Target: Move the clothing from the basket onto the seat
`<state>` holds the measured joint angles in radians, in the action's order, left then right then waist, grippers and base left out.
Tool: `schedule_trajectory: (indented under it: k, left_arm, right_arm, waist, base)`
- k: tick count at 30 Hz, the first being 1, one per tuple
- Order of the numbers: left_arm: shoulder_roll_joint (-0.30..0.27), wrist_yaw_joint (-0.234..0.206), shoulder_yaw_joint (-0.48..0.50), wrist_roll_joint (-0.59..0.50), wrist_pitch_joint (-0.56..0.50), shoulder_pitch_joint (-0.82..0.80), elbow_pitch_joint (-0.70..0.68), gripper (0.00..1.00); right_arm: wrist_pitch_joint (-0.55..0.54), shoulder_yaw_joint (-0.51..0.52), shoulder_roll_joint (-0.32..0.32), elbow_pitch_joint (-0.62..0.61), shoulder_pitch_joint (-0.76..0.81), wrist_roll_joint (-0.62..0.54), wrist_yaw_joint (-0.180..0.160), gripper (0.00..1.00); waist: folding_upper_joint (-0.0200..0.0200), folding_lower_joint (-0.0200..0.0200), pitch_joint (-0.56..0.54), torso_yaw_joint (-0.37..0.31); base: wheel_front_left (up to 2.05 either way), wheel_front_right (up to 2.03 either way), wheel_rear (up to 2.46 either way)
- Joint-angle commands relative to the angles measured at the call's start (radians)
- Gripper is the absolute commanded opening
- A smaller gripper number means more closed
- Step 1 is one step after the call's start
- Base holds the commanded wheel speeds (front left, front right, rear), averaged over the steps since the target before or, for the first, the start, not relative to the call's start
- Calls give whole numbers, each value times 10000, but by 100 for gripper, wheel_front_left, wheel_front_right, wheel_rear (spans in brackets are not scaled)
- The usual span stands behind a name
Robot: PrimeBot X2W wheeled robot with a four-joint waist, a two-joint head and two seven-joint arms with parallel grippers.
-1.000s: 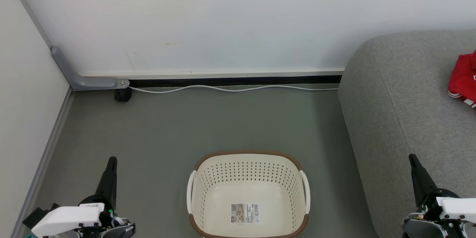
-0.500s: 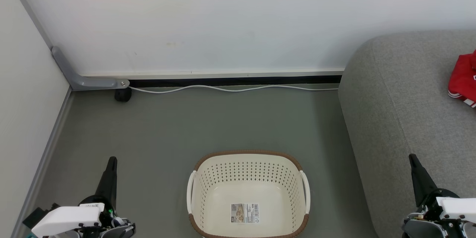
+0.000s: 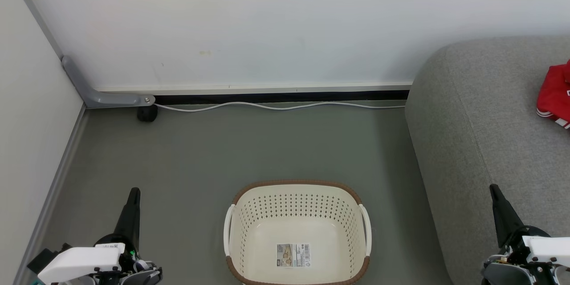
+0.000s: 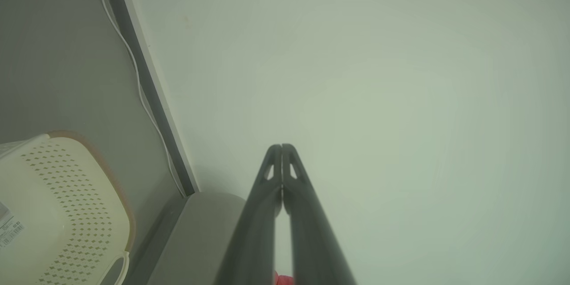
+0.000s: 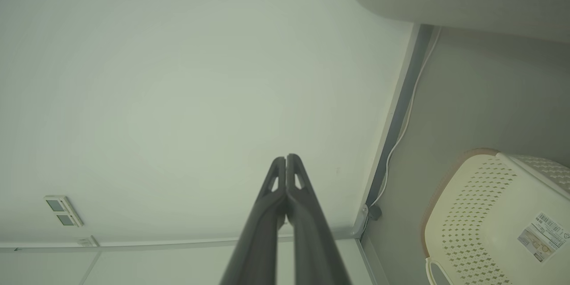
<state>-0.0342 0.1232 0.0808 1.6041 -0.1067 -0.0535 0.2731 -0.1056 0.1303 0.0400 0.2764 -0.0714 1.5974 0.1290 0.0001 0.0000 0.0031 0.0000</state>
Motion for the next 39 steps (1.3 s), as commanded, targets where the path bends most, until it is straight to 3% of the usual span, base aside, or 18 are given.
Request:
schedule_trajectory:
  k: [1,39]
  left_arm:
    - [-160,75,330,45,-65,-545,-278,0]
    - [-160,75,329,46,-65,-545,-279,0]
  right_arm:
    - [-78,-163,102,-316,-366,111,17,0]
    - [-77,-165,102,-316,-365,112,17,0]
  waist:
    - [-1,0,0,0]
    - [-1,0,0,0]
  base:
    - [0,0,0]
    - [0,0,0]
